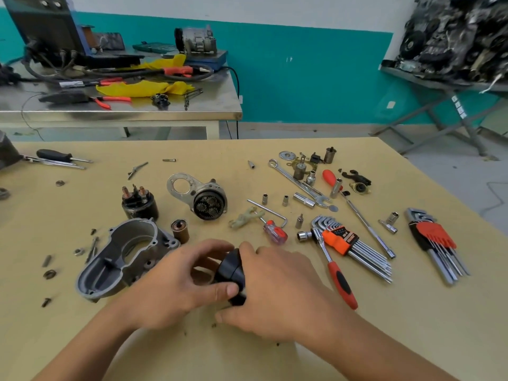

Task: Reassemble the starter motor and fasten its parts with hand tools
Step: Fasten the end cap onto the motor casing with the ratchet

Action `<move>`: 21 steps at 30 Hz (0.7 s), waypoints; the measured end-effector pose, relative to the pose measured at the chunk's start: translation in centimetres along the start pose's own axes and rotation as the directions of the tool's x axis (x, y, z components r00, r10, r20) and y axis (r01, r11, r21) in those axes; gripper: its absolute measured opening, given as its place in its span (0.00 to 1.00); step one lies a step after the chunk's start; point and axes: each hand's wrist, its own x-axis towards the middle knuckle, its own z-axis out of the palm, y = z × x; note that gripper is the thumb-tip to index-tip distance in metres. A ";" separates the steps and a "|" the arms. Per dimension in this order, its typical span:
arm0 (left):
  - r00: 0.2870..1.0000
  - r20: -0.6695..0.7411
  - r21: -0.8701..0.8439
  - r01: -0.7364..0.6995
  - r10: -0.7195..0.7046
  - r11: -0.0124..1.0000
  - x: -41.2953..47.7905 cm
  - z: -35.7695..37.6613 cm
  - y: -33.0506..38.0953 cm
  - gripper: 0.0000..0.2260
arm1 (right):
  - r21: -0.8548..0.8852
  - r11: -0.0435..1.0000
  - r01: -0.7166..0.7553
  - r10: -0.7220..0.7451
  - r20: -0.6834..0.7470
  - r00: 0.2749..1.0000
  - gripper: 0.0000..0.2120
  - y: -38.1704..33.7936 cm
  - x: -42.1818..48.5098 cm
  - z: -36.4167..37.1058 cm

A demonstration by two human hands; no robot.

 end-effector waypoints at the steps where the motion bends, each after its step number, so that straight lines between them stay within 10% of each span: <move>1: 1.000 0.014 0.007 -0.010 0.010 1.000 -0.2 0.0 -0.2 0.27 | 0.002 1.000 -0.012 0.012 -0.008 1.000 0.32 0.0 -0.5 0.2; 6: 0.999 0.017 -0.007 -0.034 0.034 0.999 -0.4 0.1 -0.1 0.29 | 0.280 0.957 -0.073 0.050 0.090 0.995 0.30 1.5 -2.0 -0.6; 9: 0.999 0.030 0.066 -0.045 0.043 0.997 -0.4 -0.2 0.2 0.29 | 0.523 0.813 -0.257 0.371 -0.123 0.921 0.29 5.8 -1.6 -1.8; 14: 0.996 -0.045 0.182 -0.072 0.082 0.981 1.8 -1.0 2.5 0.29 | 0.083 0.838 -0.540 0.544 -0.213 0.811 0.13 10.9 -0.5 -0.4; 21: 0.985 -0.008 0.407 -0.152 0.170 0.901 8.3 1.0 6.2 0.16 | 0.104 0.867 -0.488 0.499 -0.165 0.851 0.10 10.2 0.2 2.3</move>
